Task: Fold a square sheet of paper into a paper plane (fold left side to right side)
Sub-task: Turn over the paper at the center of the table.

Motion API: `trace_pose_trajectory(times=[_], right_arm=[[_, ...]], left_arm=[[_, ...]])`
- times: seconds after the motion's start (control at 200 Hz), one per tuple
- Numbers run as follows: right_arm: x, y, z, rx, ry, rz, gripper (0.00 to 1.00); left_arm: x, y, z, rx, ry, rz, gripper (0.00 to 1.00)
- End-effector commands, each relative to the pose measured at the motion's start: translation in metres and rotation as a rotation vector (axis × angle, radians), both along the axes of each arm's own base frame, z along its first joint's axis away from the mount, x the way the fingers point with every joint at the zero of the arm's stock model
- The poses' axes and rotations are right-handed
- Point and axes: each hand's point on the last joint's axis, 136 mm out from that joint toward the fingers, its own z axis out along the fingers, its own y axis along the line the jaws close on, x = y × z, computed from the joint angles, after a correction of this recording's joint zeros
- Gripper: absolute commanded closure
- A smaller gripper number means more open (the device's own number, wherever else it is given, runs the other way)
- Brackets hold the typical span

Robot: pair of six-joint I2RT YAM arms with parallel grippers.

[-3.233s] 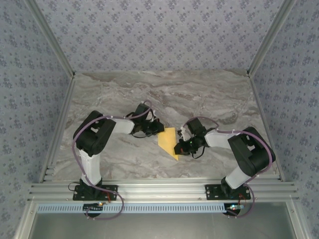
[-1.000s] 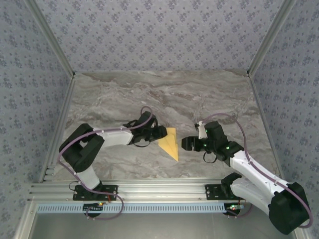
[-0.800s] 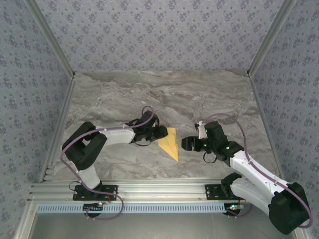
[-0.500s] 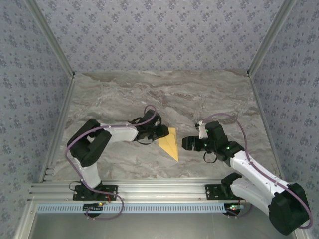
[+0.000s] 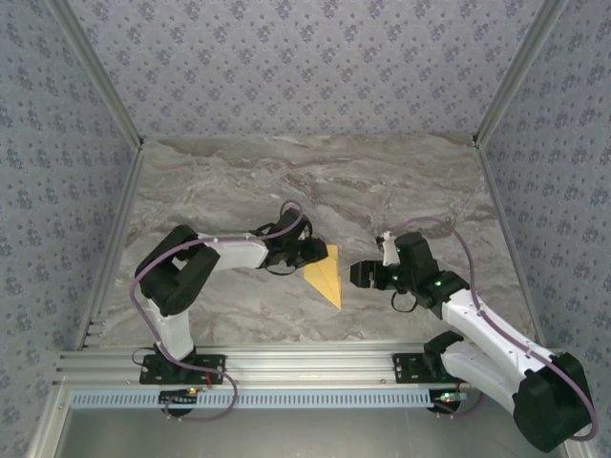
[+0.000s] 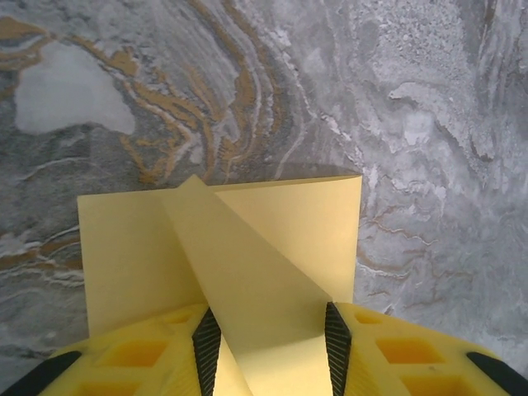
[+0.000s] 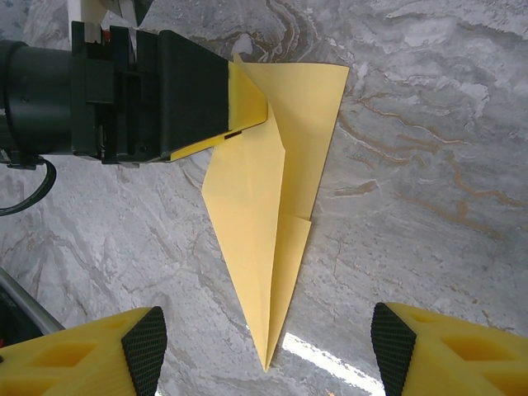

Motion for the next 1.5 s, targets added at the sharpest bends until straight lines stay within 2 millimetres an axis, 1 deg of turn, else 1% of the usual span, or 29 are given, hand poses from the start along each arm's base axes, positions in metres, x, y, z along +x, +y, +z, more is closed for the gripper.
trace_pose_trajectory(times=[0.0,0.135,0.215,0.275,0.325,0.47,0.54,0.61,0.68,0.794,0.844,0.929,0.994,1.104,1.224,1.344,1.494], right_arm=[[-0.003,-0.001,0.0,0.007,0.001,0.015,0.29],[-0.005,0.002,0.0,0.038,0.01,0.022,0.28],[-0.006,0.005,0.001,0.065,0.017,0.032,0.27],[-0.007,0.007,0.002,0.092,0.023,0.038,0.24],[-0.007,0.009,0.004,0.123,0.027,0.048,0.21],[-0.009,0.015,0.01,0.227,0.054,0.086,0.09],[-0.009,0.017,0.012,0.291,0.075,0.103,0.04],[-0.009,0.019,0.017,0.364,0.096,0.123,0.0],[-0.005,0.019,0.024,0.428,0.106,0.139,0.0],[0.002,0.019,0.04,0.534,0.104,0.166,0.0],[0.004,0.021,0.046,0.561,0.097,0.182,0.0],[0.009,0.023,0.057,0.602,0.061,0.2,0.01],[0.01,0.026,0.065,0.645,0.048,0.214,0.0],[0.007,0.034,0.076,0.665,0.03,0.248,0.01],[0.002,0.044,0.079,0.67,0.059,0.263,0.01],[0.0,0.054,0.08,0.679,0.096,0.261,0.01],[0.0,0.064,0.094,0.696,0.098,0.264,0.02]], left_arm=[[0.006,-0.015,0.011,-0.056,-0.02,-0.018,0.6],[0.01,-0.023,0.02,-0.105,-0.04,-0.025,0.61],[0.013,-0.028,0.028,-0.136,-0.059,-0.035,0.64],[0.014,-0.03,0.032,-0.15,-0.07,-0.038,0.69],[0.014,-0.032,0.036,-0.161,-0.081,-0.044,0.75],[0.015,-0.033,0.05,-0.193,-0.116,-0.051,0.9],[0.014,-0.032,0.062,-0.214,-0.141,-0.051,0.95],[0.014,-0.028,0.079,-0.242,-0.173,-0.048,0.99],[0.015,-0.022,0.098,-0.272,-0.201,-0.035,1.0],[0.015,-0.01,0.137,-0.337,-0.259,-0.013,1.0],[0.014,-0.005,0.151,-0.365,-0.274,-0.003,1.0],[0.011,-0.003,0.176,-0.437,-0.305,-0.016,1.0],[0.009,-0.002,0.191,-0.474,-0.32,-0.023,1.0],[0.005,-0.003,0.208,-0.522,-0.337,-0.034,1.0],[0.003,-0.003,0.224,-0.568,-0.355,-0.038,1.0],[0.0,-0.002,0.233,-0.595,-0.363,-0.042,1.0],[-0.005,-0.003,0.239,-0.64,-0.363,-0.048,1.0]])
